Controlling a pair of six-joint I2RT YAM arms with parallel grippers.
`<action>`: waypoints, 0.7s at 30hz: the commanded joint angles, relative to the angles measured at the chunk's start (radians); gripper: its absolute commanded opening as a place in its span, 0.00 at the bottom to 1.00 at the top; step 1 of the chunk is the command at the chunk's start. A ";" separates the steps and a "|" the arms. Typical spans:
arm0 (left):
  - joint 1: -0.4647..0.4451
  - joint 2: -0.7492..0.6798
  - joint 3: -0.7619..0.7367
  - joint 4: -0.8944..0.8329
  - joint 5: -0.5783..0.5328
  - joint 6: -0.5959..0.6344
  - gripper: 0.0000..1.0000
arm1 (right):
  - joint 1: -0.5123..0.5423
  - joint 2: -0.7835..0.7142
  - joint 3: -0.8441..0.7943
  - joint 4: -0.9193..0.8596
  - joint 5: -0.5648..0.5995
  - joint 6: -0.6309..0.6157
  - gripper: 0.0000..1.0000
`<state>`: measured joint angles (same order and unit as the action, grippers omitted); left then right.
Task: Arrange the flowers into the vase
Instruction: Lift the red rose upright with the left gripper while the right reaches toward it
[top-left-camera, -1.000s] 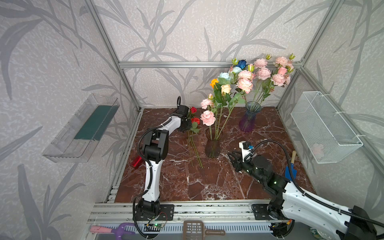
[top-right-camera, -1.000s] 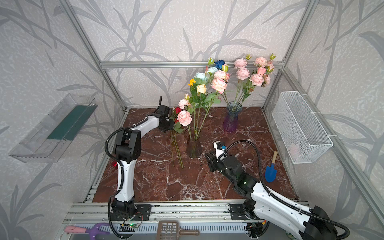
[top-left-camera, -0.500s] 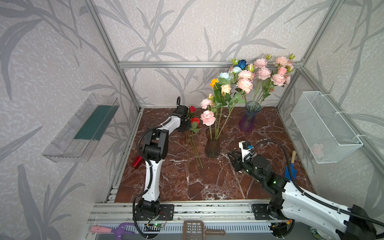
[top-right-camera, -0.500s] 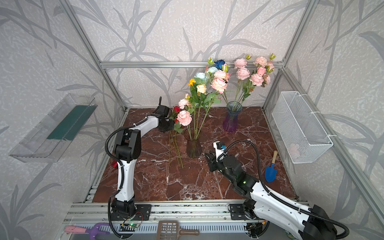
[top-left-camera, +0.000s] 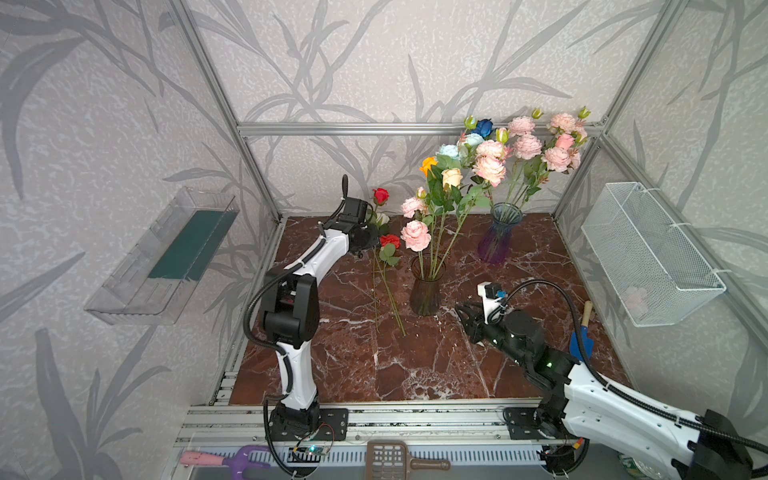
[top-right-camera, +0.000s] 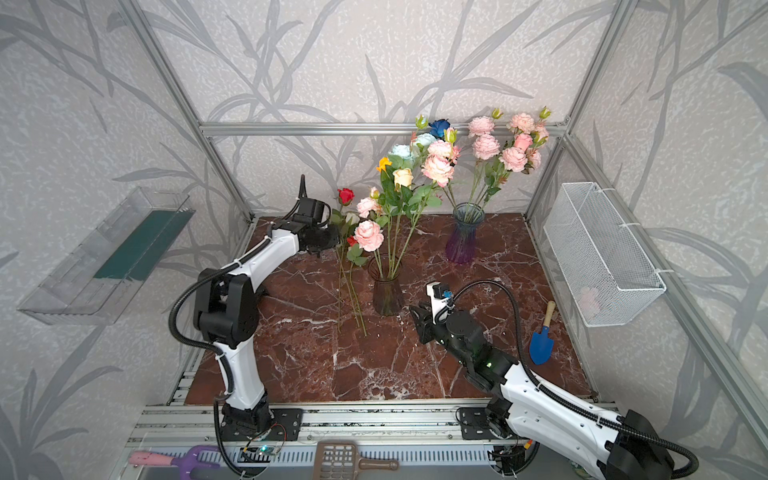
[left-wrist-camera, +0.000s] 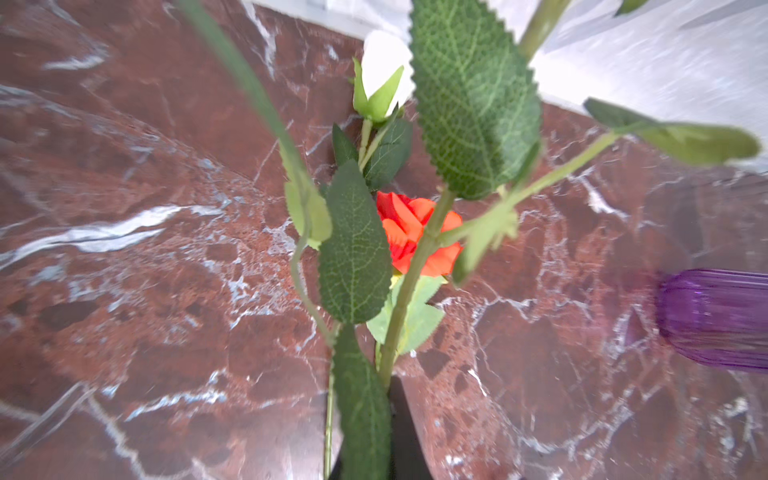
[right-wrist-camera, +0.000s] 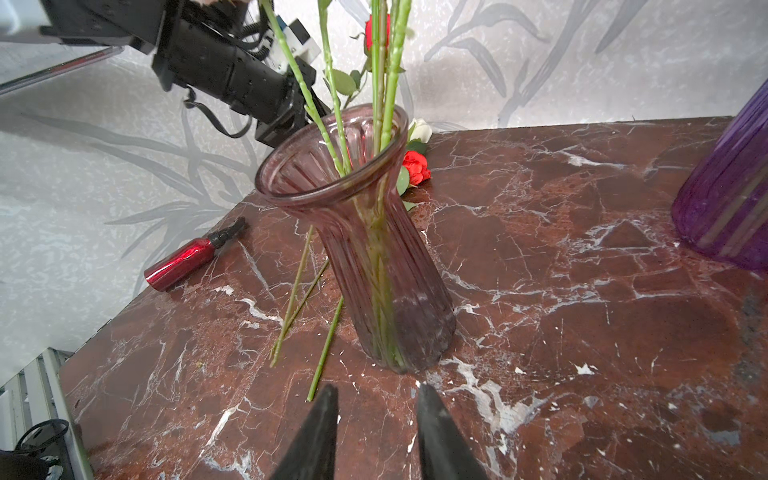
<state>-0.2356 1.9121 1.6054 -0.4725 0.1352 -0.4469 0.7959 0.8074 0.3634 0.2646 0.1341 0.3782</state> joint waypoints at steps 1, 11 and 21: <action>0.001 -0.132 -0.074 0.031 -0.027 -0.008 0.04 | 0.003 -0.020 -0.006 0.019 0.012 0.001 0.33; 0.001 -0.665 -0.482 0.352 -0.148 -0.044 0.05 | 0.004 -0.032 0.035 -0.016 0.019 -0.008 0.35; 0.001 -0.945 -0.664 0.548 -0.052 -0.119 0.03 | 0.006 0.092 0.242 -0.291 -0.065 0.076 0.38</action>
<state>-0.2356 0.9985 0.9577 -0.0177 0.0437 -0.5232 0.7959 0.8913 0.5514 0.0940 0.1047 0.4206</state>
